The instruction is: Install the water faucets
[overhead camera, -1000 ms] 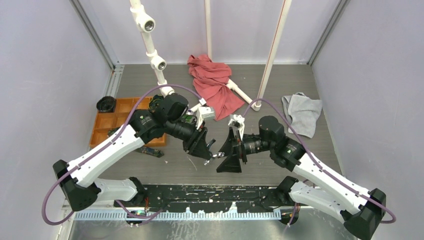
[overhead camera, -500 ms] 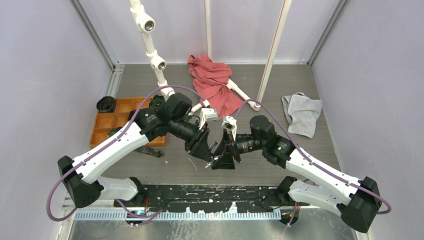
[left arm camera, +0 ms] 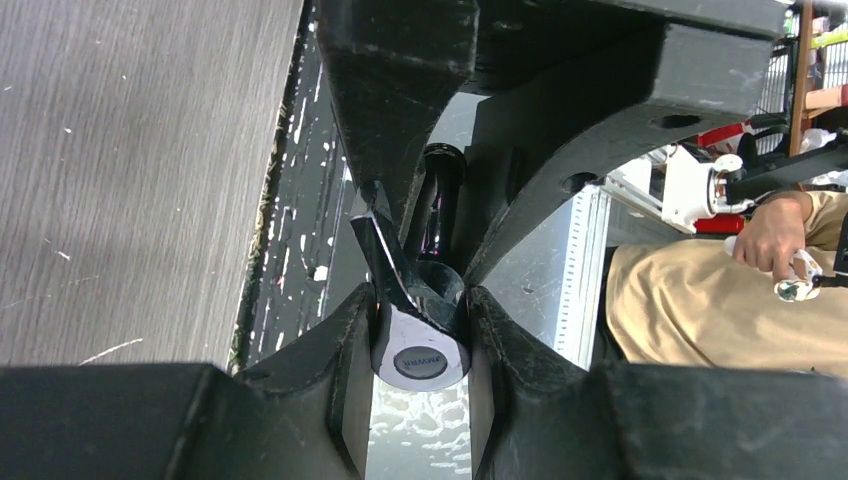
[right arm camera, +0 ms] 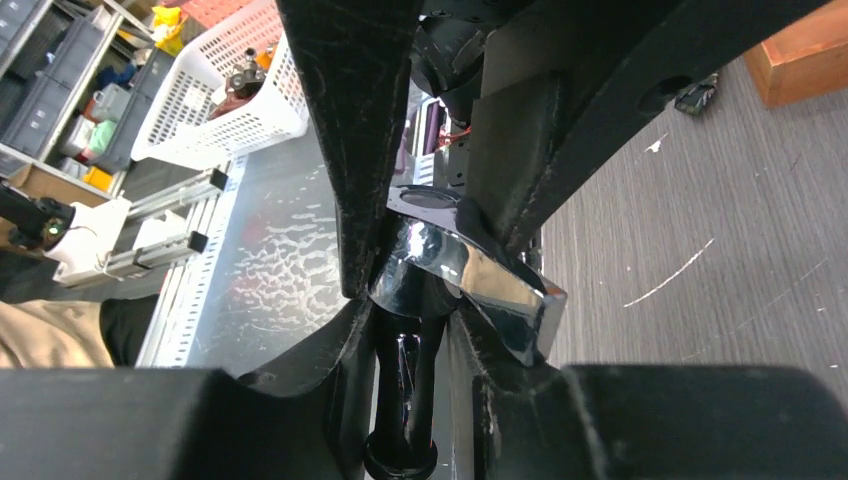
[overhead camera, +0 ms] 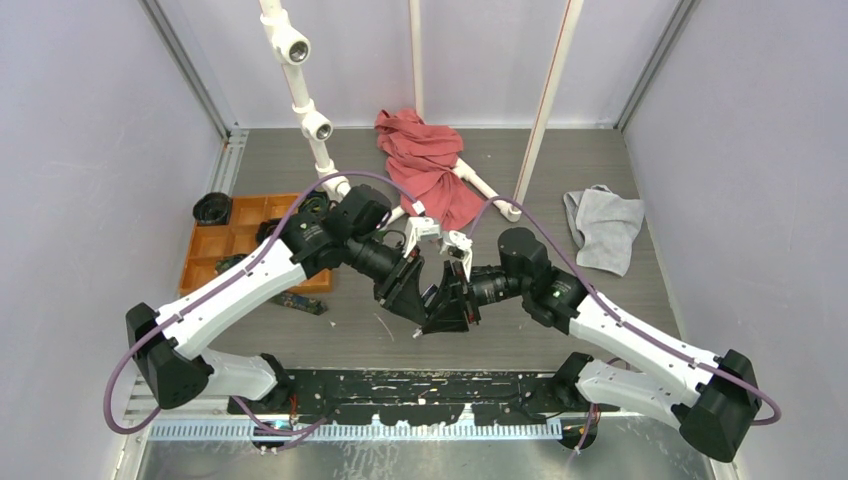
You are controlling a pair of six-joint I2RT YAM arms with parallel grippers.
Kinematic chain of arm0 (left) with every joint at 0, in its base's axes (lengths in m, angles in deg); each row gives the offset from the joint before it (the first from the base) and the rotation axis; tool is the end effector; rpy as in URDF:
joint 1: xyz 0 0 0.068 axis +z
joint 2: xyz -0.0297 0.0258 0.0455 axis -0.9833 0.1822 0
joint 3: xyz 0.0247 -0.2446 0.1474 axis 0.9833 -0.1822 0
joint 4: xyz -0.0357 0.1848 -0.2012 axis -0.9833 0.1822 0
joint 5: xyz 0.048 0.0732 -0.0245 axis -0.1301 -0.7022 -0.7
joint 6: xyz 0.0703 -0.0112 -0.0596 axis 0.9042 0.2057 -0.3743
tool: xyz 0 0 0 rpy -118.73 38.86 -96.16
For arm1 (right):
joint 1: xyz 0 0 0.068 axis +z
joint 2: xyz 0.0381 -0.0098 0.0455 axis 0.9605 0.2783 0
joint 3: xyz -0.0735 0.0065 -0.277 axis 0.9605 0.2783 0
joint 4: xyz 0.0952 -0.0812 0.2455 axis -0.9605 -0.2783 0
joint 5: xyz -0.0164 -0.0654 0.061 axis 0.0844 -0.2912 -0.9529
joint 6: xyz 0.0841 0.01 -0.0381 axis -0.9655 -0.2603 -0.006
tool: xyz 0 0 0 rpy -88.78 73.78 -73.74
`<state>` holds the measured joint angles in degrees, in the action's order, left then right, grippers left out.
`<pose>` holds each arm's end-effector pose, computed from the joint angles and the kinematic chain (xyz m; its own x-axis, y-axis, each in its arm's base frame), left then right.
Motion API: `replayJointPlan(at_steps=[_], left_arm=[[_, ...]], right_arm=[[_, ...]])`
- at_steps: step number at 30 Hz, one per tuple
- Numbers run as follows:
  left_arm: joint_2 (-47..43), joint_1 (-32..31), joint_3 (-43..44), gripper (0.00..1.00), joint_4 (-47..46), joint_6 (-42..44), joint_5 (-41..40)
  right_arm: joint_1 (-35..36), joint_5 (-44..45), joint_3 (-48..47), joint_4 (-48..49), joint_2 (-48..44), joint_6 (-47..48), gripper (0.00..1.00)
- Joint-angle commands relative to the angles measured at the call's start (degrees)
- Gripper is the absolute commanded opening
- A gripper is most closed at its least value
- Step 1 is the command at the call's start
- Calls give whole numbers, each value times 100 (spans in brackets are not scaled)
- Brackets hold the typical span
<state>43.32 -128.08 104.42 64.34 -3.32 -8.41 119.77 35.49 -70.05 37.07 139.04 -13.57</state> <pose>0.1467 -0.2631 0.3427 -0.6290 0.5480 -0.5514 0.7197 0.1424 -0.6796 0.1224 0.2228 0.3001 -0.4166 -0.2084 -0.8849 -0.8922 -0.0933 0.4420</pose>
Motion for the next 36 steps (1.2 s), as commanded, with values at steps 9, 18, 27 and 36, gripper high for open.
replayJointPlan(at_steps=[9,18,27,36], left_arm=[[-7,17,198,0,-233,-55,79],[-1108,146,257,99,-37,149,-2042],[-3778,139,-2587,99,-3449,620,-2904],[-3612,-536,-3350,95,-4739,2023,-3403]], right_arm=[[42,-332,-410,-203,267,272,1],[-145,1748,232,414,-539,-1082,1],[-269,3381,382,1195,-1207,-2659,1],[174,3356,-45,1367,-910,-2524,1]])
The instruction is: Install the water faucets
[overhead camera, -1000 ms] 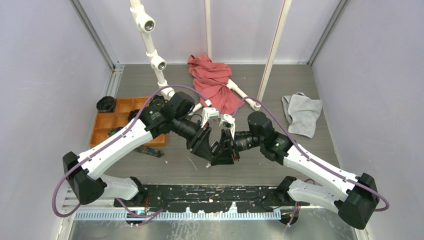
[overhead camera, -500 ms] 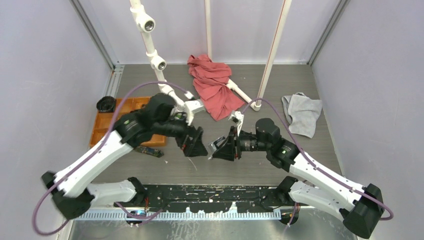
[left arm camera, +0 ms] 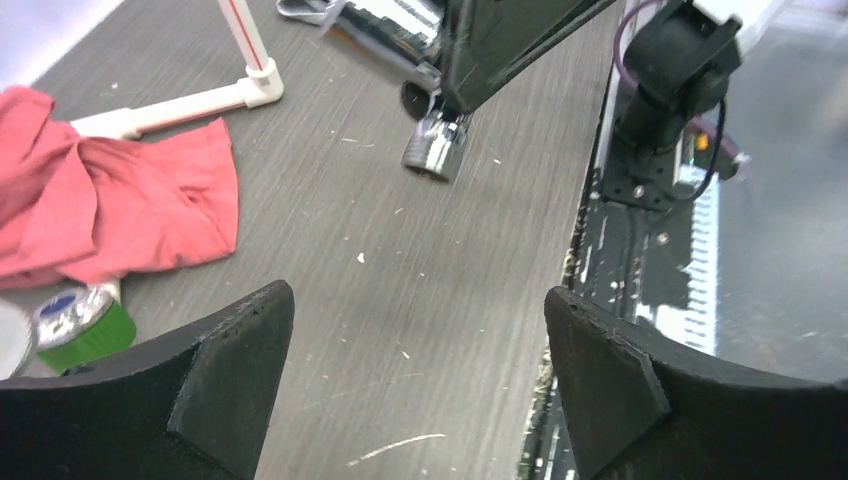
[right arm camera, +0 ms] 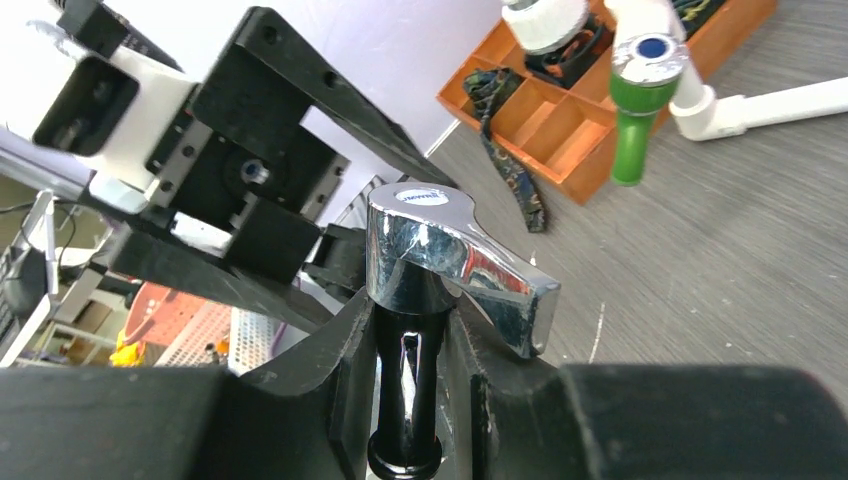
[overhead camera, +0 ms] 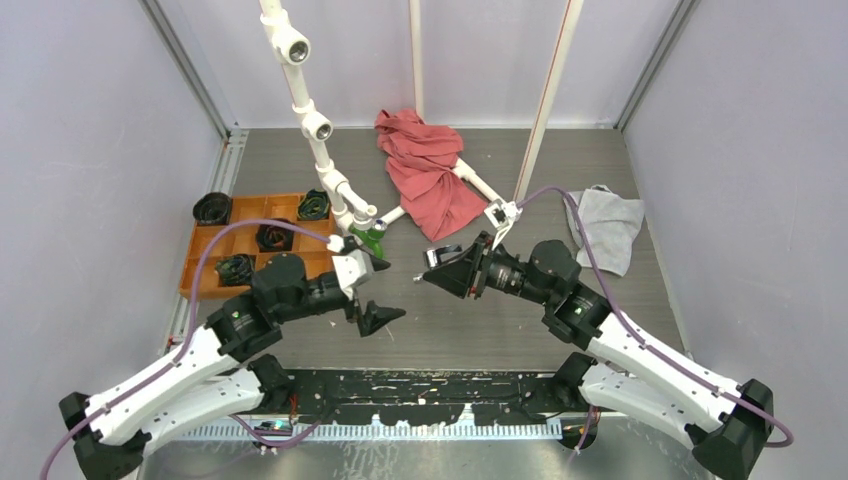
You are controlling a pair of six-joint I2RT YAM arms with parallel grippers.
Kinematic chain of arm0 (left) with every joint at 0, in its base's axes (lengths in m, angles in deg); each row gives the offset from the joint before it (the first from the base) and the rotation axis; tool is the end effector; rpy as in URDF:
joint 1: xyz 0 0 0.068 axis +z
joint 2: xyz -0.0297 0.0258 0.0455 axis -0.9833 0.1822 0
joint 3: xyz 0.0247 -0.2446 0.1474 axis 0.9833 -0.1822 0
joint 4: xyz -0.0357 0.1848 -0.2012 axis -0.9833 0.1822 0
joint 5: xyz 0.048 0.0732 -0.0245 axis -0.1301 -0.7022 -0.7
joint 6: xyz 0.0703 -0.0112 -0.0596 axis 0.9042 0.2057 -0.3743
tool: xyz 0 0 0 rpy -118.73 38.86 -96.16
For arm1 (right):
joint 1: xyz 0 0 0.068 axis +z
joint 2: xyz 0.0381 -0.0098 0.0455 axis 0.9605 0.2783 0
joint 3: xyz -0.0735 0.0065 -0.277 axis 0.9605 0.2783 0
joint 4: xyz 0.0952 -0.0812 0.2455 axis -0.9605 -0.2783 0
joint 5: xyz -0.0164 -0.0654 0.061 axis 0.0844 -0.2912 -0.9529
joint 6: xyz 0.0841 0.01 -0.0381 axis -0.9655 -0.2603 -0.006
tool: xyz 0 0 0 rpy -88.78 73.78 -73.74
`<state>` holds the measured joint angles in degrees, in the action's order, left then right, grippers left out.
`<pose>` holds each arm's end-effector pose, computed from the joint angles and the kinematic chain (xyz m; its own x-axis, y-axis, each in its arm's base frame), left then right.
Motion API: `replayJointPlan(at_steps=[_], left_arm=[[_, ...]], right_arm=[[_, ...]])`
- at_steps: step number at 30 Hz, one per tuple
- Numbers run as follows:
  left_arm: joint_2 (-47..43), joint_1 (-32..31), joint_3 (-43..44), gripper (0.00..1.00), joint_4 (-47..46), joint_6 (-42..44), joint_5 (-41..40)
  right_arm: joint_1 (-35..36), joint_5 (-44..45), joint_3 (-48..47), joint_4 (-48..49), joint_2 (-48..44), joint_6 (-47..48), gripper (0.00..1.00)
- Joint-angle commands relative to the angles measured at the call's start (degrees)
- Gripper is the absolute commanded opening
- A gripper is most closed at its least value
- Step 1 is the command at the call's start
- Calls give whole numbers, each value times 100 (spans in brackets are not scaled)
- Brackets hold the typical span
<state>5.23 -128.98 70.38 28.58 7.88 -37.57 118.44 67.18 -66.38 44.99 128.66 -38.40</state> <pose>0.1105 -0.1750 0.3325 -0.0780 0.1274 -0.9888 0.9408 0.3375 -0.0308 0.1477 0.1891 0.3300 -0.5831 0.2609 -0.7694 -0.7060 0.3059 0.6387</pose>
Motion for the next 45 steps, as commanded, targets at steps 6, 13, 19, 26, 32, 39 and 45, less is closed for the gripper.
replayJointPlan(at_steps=[6,13,19,26,32,39,45], left_arm=[[565,-1055,94,94,-1504,1496,-1110],[581,-1056,12,89,-1599,1409,-732],[568,-1058,34,74,-1578,1358,-475],[541,-1064,69,62,-1233,1443,-505],[423,-1056,-10,43,-1344,1371,-656],[488,-1056,9,33,-1379,1265,-619],[381,-1057,125,0,-1058,1342,-680]], right_arm=[[558,104,-464,800,393,-166,1],[593,148,-449,771,377,-188,1],[594,80,-519,696,399,-191,1],[596,233,-482,667,247,-262,1],[593,259,-477,599,212,-233,1],[592,99,-471,727,329,-322,1],[594,-158,-513,686,345,-399,1]])
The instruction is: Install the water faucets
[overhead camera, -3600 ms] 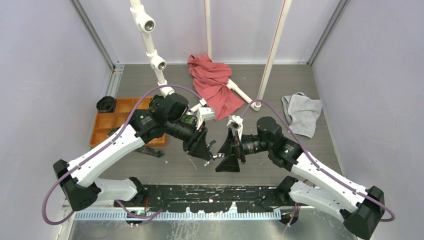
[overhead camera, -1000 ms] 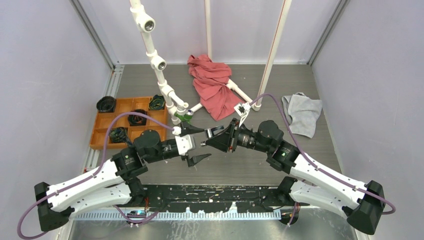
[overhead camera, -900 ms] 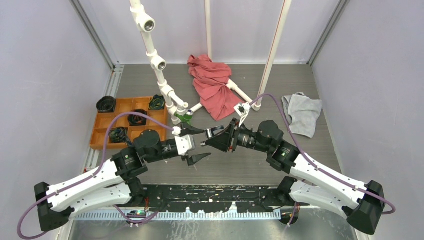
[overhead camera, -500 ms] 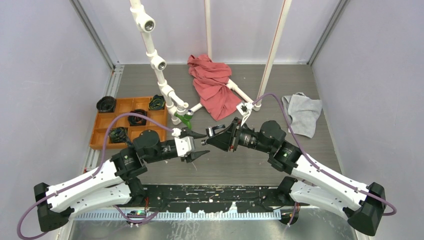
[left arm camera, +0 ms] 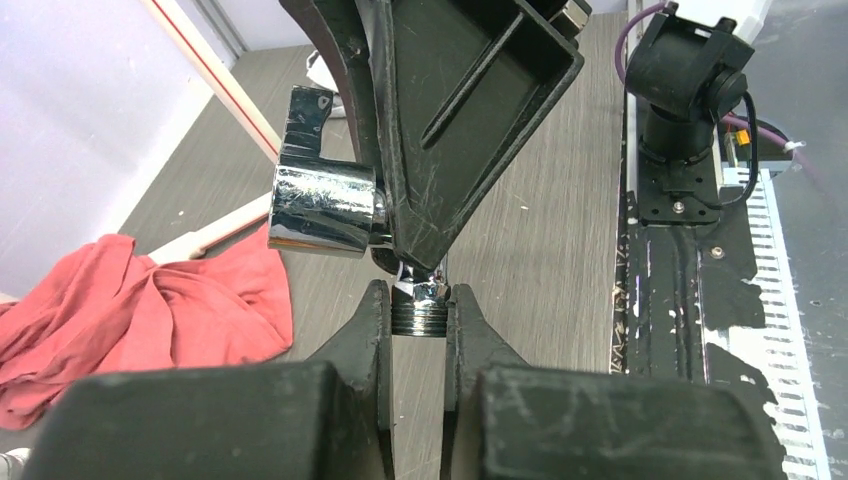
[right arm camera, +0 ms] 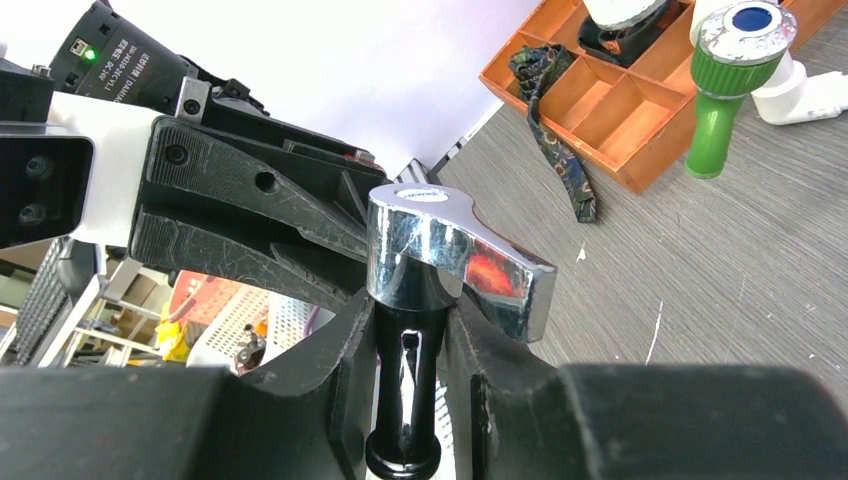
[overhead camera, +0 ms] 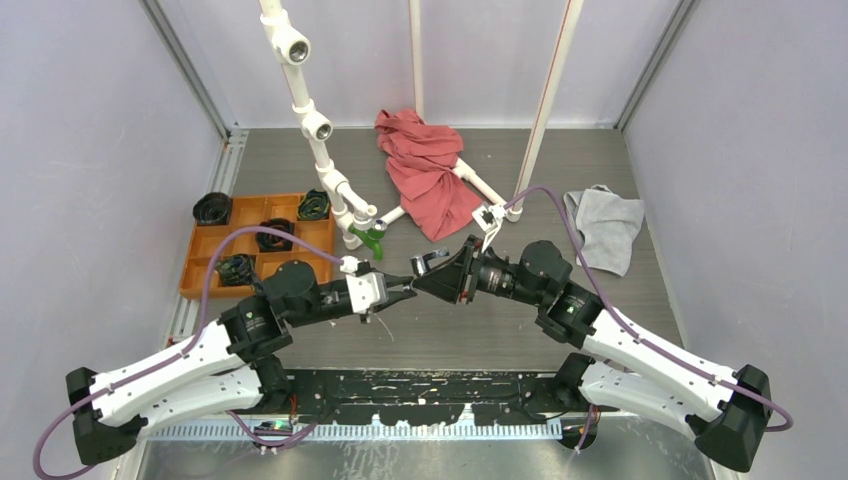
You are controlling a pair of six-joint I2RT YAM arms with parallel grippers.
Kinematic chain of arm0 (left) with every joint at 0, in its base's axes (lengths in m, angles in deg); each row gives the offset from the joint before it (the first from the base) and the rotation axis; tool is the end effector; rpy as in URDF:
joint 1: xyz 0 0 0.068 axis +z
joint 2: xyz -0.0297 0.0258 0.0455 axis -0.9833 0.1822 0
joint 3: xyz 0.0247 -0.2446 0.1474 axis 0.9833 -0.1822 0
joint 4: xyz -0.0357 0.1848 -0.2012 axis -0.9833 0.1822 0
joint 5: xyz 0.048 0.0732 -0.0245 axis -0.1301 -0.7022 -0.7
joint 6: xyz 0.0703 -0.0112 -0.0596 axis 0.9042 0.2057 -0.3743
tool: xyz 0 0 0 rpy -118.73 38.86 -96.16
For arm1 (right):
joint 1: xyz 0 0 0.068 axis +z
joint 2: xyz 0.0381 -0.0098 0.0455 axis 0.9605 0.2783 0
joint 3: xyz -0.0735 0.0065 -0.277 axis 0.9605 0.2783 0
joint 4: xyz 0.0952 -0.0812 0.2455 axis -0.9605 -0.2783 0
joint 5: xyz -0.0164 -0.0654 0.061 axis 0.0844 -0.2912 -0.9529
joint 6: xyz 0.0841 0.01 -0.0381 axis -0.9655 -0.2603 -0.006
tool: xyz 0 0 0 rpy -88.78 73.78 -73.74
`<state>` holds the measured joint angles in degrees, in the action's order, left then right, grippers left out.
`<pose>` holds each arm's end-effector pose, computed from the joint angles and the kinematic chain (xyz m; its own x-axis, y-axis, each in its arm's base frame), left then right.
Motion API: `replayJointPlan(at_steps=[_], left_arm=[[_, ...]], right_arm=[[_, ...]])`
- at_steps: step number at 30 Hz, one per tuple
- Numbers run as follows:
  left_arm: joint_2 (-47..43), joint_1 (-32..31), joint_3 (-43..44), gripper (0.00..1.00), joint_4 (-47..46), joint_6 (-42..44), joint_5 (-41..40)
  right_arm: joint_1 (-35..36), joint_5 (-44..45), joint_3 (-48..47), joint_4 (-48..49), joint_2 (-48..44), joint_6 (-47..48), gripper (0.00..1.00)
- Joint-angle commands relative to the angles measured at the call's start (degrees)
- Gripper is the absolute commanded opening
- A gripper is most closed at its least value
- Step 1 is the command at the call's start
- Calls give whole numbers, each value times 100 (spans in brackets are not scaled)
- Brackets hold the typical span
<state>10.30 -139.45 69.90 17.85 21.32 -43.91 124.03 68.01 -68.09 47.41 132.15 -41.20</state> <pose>0.0975 -0.2103 0.3398 0.2151 0.1248 -0.9686 0.9393 0.2452 0.2401 0.1379 0.2119 0.3352 -0.6324 0.2298 -0.7398 -0.7034 0.2298 0.6726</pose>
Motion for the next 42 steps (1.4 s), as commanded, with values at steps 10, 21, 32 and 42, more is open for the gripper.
replayJointPlan(at_steps=[10,21,32,42], left_arm=[[-515,-9,275,0,530,198,338],[-509,-13,429,0,712,253,547],[-580,-11,442,0,791,210,715],[-571,-10,409,0,810,251,732]], right_arm=[[34,-952,-653,-251,51,-77,49],[33,-1422,-1026,-890,356,175,56],[34,-1381,-985,-813,512,220,26],[34,-1701,-900,-737,563,265,18]])
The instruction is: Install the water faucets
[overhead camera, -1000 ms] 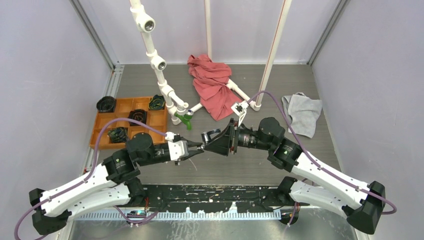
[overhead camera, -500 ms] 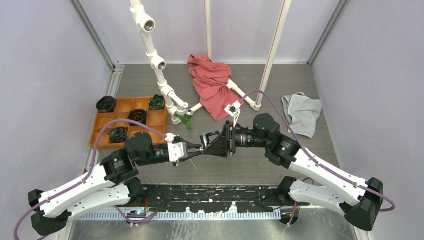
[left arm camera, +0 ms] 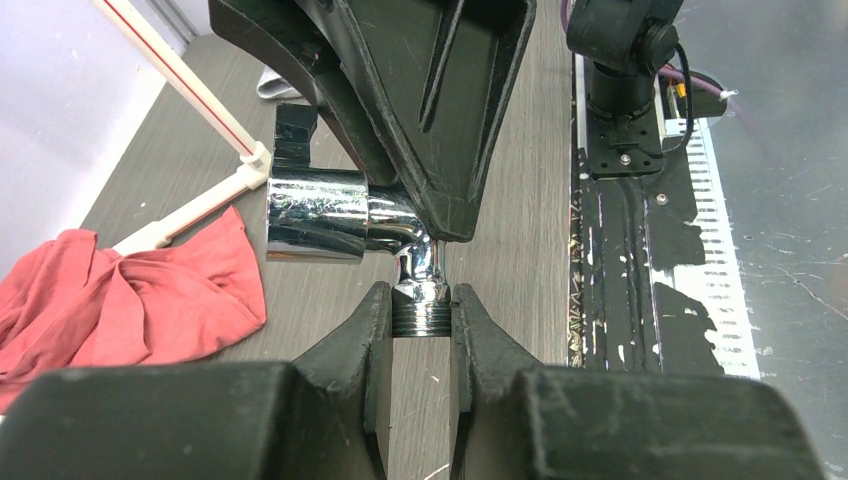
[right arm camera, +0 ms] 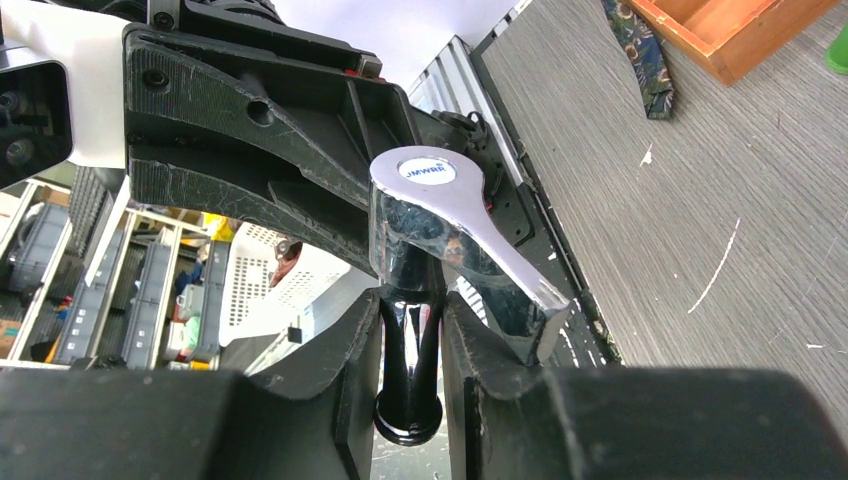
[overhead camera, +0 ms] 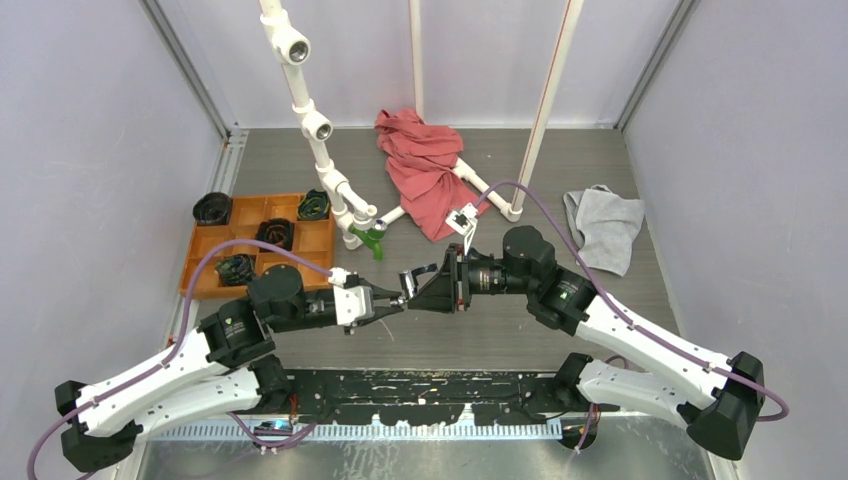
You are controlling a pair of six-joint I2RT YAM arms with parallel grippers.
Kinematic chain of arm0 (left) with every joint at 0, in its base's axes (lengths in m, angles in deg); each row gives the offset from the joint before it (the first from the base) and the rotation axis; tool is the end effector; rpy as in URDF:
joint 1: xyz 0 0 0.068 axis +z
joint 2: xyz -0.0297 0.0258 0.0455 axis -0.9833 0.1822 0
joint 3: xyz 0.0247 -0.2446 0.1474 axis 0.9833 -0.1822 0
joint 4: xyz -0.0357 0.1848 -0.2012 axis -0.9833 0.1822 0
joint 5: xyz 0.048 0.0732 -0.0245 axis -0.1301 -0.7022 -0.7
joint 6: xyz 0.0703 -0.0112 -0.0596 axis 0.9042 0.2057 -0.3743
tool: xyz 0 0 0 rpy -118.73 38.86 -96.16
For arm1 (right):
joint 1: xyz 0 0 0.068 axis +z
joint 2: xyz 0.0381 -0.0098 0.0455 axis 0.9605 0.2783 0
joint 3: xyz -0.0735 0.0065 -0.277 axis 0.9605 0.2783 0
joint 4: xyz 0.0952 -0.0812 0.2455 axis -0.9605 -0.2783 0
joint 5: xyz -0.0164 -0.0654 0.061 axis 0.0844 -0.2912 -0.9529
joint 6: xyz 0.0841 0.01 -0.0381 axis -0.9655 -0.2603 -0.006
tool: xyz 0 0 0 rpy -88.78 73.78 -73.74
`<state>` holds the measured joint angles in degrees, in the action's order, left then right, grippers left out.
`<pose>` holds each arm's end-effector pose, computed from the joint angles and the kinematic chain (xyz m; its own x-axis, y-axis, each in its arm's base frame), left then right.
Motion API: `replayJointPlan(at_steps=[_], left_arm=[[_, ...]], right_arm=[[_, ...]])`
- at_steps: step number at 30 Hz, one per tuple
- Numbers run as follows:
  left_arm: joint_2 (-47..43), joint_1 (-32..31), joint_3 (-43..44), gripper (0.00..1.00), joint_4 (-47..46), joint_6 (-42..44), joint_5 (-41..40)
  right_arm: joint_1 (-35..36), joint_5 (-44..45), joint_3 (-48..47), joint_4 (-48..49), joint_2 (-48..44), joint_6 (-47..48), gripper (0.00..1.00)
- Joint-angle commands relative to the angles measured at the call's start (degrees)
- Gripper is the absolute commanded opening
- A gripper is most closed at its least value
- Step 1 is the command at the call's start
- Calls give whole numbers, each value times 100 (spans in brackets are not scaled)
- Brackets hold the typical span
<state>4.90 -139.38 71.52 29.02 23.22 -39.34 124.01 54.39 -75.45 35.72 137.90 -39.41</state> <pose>0.0783 -0.1894 0.3403 0.2162 0.1710 -0.9612 0.9582 0.1520 0.2426 0.1310 0.2309 0.3353 -0.7246 -0.0272 -0.6886 -0.6837 0.1538 0.7134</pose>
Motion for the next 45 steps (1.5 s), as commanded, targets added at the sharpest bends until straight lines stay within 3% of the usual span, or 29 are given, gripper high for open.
replayJointPlan(at_steps=[1,3,6,8,15,24,31,39,45], left_arm=[[-32,-18,243,0,-317,62,298],[-31,-16,253,0,-346,55,334],[-39,-20,252,0,-383,28,378],[-56,-18,256,0,-391,28,385],[-187,-16,265,0,-411,35,309],[-348,-22,263,0,-391,38,359],[-224,-15,288,0,-416,89,424],[-11,-21,370,0,-439,299,402],[170,-15,429,0,-540,361,347]], right_arm=[[36,-350,-164,431,-26,93,32],[36,-349,-167,431,-55,123,54],[36,-317,-158,350,-74,178,70],[36,-218,-167,245,-92,212,78],[-103,46,-167,432,-208,-335,91],[-403,-522,36,1155,82,-1335,91],[-403,-797,44,1269,244,-1301,90],[-359,-1165,74,1072,303,-952,69],[-302,-916,153,1039,278,-1012,55]])
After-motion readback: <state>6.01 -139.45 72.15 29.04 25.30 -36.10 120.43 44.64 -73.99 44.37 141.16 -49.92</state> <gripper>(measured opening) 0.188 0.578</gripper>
